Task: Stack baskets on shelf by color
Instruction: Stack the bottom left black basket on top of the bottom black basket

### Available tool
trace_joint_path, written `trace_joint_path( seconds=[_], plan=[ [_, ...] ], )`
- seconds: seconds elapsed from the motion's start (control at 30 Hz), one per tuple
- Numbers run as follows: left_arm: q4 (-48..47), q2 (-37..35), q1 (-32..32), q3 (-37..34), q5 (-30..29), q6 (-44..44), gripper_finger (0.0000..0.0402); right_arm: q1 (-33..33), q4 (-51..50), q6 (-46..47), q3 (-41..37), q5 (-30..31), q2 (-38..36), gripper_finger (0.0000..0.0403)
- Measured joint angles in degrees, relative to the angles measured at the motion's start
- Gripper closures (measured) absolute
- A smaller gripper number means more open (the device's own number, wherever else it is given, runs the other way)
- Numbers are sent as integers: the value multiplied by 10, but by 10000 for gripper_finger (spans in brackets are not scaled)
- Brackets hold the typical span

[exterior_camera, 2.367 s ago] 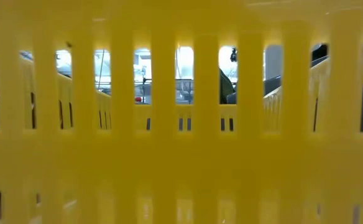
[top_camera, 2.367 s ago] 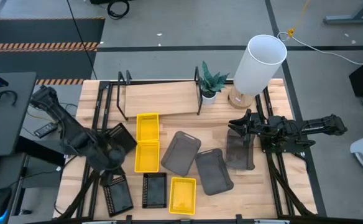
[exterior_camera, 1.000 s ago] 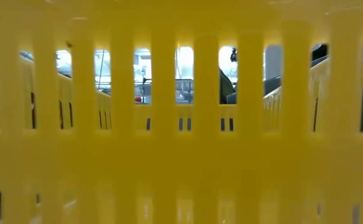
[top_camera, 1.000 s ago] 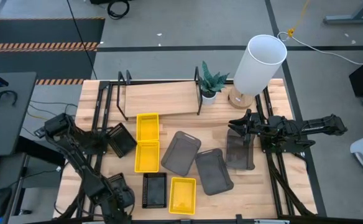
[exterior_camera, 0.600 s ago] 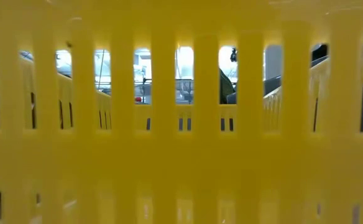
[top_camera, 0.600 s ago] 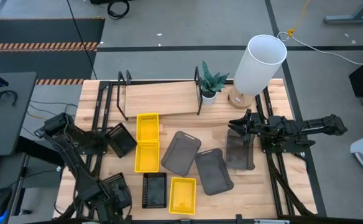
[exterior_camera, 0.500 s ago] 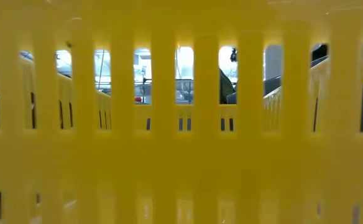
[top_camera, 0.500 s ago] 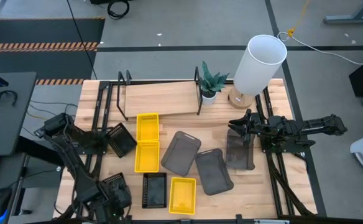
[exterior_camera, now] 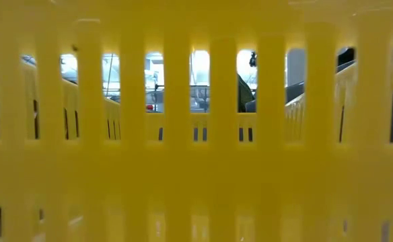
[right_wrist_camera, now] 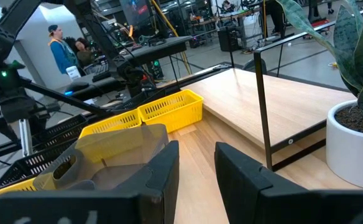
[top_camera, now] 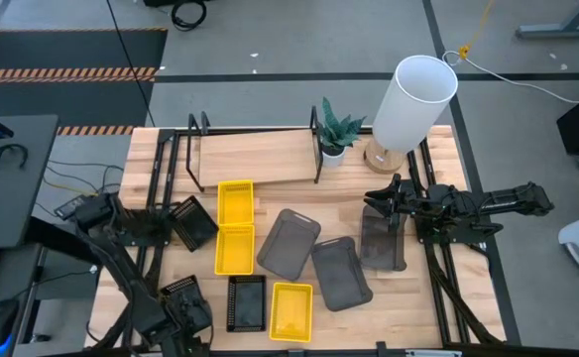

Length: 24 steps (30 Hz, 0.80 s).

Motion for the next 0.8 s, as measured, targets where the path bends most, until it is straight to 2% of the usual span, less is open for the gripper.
trace_joint_path(
  seconds=[0.17, 0.3, 0.4, 0.57, 0.6, 0.8],
  plan=[
    [-5, 38, 0, 0, 15, 32, 162, 0, 0, 0, 0, 0, 0, 294],
    [-17, 59, 9, 0, 59, 63, 205, 0, 0, 0, 0, 0, 0, 294],
    [-27, 64, 17, 0, 78, 78, 256, 0, 0, 0, 0, 0, 0, 294],
    [-36, 63, 26, 3, 86, 104, 372, 0, 0, 0, 0, 0, 0, 294],
    [-42, 62, 27, 5, 87, 110, 385, 0, 0, 0, 0, 0, 0, 294],
    [-112, 62, 31, 51, 103, 148, 393, 0, 0, 0, 0, 0, 0, 294]
  ],
)
